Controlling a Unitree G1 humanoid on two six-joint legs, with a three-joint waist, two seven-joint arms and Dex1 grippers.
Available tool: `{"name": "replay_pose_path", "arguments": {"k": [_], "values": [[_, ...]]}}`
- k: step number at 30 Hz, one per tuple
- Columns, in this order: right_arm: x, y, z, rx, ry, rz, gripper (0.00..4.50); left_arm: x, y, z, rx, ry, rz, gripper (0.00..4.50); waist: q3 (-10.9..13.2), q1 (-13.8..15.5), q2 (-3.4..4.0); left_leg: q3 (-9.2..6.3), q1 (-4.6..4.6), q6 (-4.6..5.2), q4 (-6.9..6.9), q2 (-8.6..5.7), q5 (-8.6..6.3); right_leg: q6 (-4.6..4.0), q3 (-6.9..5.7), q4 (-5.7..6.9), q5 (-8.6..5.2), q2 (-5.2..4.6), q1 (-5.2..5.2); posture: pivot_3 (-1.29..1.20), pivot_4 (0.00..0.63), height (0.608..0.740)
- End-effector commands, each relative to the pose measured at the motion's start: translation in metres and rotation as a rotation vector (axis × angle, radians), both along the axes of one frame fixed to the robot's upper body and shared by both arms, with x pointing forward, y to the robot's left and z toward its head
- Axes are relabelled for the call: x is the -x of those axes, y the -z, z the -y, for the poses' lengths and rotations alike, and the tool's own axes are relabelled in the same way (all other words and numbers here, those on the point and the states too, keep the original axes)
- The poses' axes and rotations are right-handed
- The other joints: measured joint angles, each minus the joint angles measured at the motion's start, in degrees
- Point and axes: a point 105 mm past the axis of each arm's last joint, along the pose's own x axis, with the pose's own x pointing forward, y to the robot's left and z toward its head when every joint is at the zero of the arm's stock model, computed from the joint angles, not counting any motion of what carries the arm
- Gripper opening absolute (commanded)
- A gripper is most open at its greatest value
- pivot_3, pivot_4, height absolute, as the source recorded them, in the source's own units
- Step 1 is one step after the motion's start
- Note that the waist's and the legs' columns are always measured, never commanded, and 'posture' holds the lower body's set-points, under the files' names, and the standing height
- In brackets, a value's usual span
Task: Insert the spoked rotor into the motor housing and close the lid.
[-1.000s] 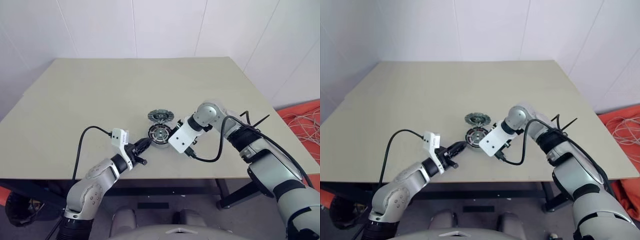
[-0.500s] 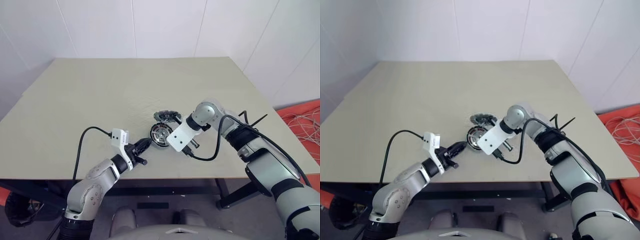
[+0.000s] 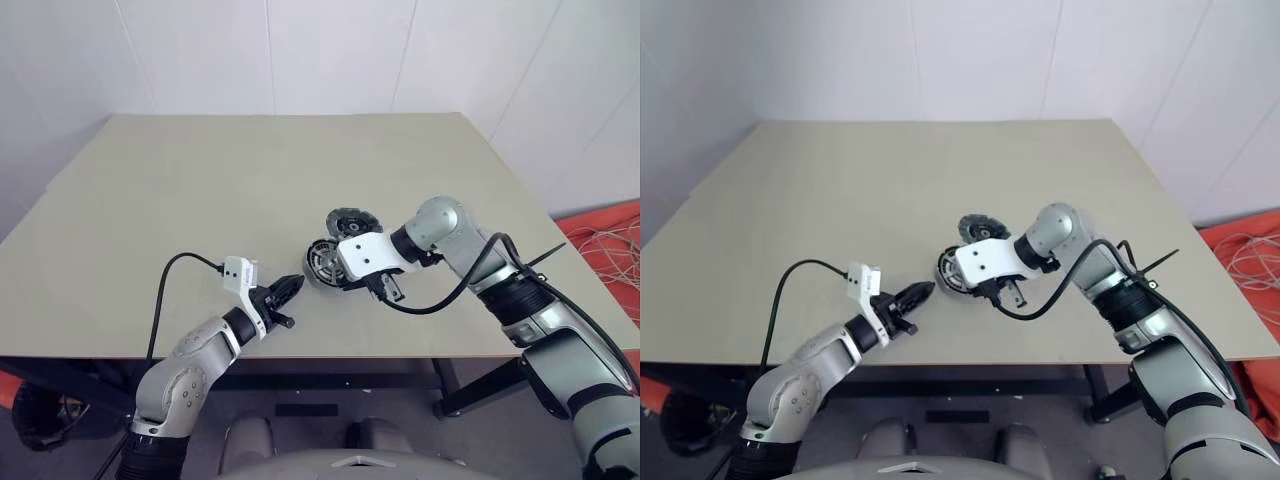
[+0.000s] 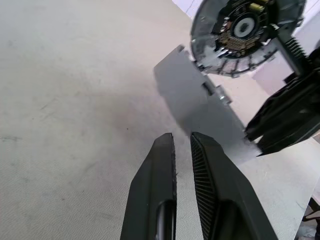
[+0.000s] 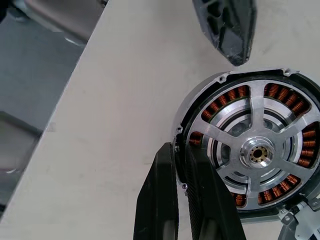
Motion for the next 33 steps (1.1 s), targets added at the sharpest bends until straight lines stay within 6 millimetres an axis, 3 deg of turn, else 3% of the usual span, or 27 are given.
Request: {"name": "replay_pose_path", "arguments": {"k": [1, 11, 22, 33], "values": [[0.002, -0.025, -0.003, -0.069, 0.090, 0.004, 0.02, -0.005, -0.011, 0.000, 0.015, 0.004, 0.049, 0.57, 0.01, -0.02, 0.02, 0.00, 0.03, 0.00, 0.00, 0.00, 0.00, 0.00, 0.00, 0.01, 0.00, 0.00, 0.02, 0.00, 0.000, 0.740], [0.000, -0.029, -0.009, -0.107, 0.476, -0.184, 0.02, -0.007, -0.010, 0.003, 0.025, 0.010, 0.049, 0.57, 0.04, 0.09, 0.07, 0.00, 0.15, -0.04, -0.01, -0.02, 0.02, 0.01, 0.04, 0.03, 0.00, -0.01, 0.10, 0.00, 0.000, 0.740], [0.001, -0.033, -0.012, -0.099, 0.729, -0.404, 0.02, -0.007, -0.010, 0.001, 0.032, -0.003, 0.046, 0.57, 0.10, 0.44, 0.18, 0.00, 0.18, -0.10, -0.04, -0.02, 0.05, 0.01, 0.04, 0.04, 0.00, -0.01, 0.10, 0.00, 0.000, 0.740], [-0.005, -0.022, -0.006, -0.061, 0.944, -0.499, 0.02, -0.008, -0.010, -0.003, 0.035, -0.021, 0.049, 0.57, 0.14, 1.47, 0.24, 0.00, 0.23, -0.46, -0.08, -0.03, 0.26, 0.02, 0.07, 0.07, 0.00, 0.00, 0.10, 0.00, 0.000, 0.740]]}}
